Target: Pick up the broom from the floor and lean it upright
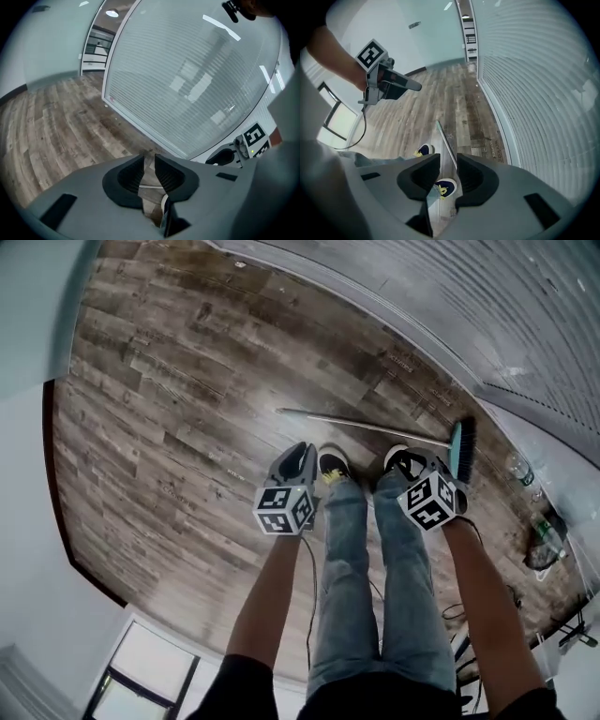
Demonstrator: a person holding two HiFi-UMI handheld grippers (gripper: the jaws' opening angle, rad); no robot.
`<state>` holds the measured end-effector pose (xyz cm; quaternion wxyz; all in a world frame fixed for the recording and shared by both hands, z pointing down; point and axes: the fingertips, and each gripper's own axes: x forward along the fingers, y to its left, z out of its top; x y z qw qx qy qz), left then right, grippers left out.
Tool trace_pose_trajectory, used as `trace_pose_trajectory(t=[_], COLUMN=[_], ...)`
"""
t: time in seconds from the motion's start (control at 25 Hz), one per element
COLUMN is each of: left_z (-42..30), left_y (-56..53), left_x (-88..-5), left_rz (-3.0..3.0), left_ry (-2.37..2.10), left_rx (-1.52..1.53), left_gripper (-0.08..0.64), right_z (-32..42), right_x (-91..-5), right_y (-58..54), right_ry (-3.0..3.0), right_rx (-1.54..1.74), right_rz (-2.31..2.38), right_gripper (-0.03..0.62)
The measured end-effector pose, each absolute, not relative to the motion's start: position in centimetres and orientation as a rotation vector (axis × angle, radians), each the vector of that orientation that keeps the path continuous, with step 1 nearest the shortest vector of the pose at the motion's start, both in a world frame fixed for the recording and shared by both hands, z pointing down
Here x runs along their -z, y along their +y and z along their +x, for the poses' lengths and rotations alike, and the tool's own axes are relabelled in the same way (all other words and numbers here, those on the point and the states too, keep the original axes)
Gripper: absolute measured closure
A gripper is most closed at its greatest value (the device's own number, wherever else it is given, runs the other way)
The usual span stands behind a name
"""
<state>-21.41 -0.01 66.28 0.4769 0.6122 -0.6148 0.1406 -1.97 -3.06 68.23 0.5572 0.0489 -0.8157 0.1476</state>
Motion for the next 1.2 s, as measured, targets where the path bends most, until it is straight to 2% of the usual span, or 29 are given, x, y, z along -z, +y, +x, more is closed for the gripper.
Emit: trace_pose_trajectory(t=[0.08, 0.12, 0.72, 1.2], left_z=[-21.2, -21.0, -21.1, -23.7], left_y=[1.1, 1.7, 4.7, 4.9], left_x=[-68.9, -70.3, -92.6, -103.9], left_rz=[1.470, 1.459, 1.185, 0.941], left_ry=[-1.473, -1.456, -1.478, -1.576], left_rx=[-0.379, -0.399, -0.376, -0.324], left_gripper=[0.438, 0.431, 0.416, 0.408], right_z=[-2.3, -2.5, -2.8, -3.7], right_x=[-70.4, -71.3, -90.9, -101.5], right_y=[-2.6, -2.3, -0.9, 0.7], right_ry=[-1.914, -1.912, -1.867, -1.853], right_rx=[-0.315, -0.303, -0.191, -0.111], right_rz=[0.085, 0.068, -0.048, -0.103], right_gripper=[0.474, 0.474, 0.474, 0.471])
